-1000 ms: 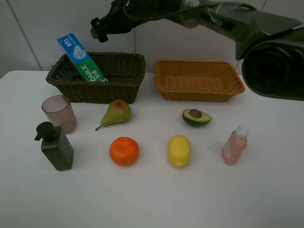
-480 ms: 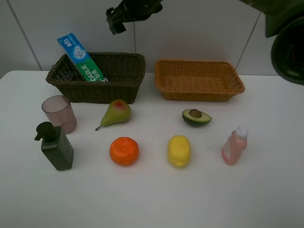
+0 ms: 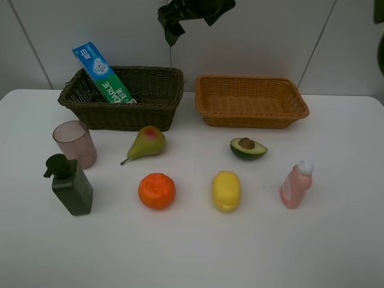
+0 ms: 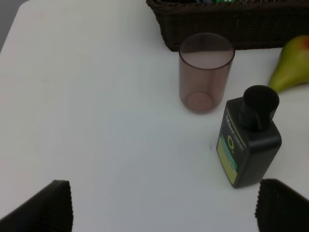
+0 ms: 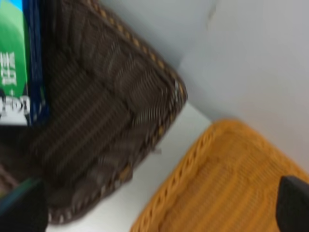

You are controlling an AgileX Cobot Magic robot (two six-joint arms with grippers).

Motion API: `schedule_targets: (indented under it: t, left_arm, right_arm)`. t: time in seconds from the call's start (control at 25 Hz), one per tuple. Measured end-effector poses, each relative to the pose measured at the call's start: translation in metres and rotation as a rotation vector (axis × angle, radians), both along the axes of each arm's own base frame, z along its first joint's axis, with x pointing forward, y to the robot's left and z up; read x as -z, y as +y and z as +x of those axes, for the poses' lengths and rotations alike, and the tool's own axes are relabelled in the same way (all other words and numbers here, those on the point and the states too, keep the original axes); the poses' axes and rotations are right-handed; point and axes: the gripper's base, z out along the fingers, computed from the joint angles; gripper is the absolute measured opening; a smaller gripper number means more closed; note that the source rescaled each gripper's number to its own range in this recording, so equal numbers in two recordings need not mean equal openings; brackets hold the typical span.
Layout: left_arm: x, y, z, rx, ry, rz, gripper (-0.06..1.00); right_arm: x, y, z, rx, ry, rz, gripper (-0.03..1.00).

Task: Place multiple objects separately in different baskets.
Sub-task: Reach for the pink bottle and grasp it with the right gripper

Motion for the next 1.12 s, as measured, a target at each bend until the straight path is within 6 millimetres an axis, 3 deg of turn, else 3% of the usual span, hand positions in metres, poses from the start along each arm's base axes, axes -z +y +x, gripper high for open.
schedule_targets:
  t: [0.6, 0.84, 1.12]
  left_arm:
    - [0.0, 0.0, 0.0, 0.0, 0.0, 0.0, 1.0]
    - [0.0, 0.0, 0.0, 0.0, 0.0, 0.0, 1.0]
    - [0.0, 0.0, 0.0, 0.0, 0.0, 0.0, 1.0]
  right_arm:
    - [-0.015, -0.025, -0.011, 0.135, 0.047, 0.0, 1.0]
    - [-0.002, -0.037, -0.025, 0.171, 0.114, -0.057, 1.0]
    - [0.008, -0.059, -0.056, 0.23, 0.116, -0.039, 1.0]
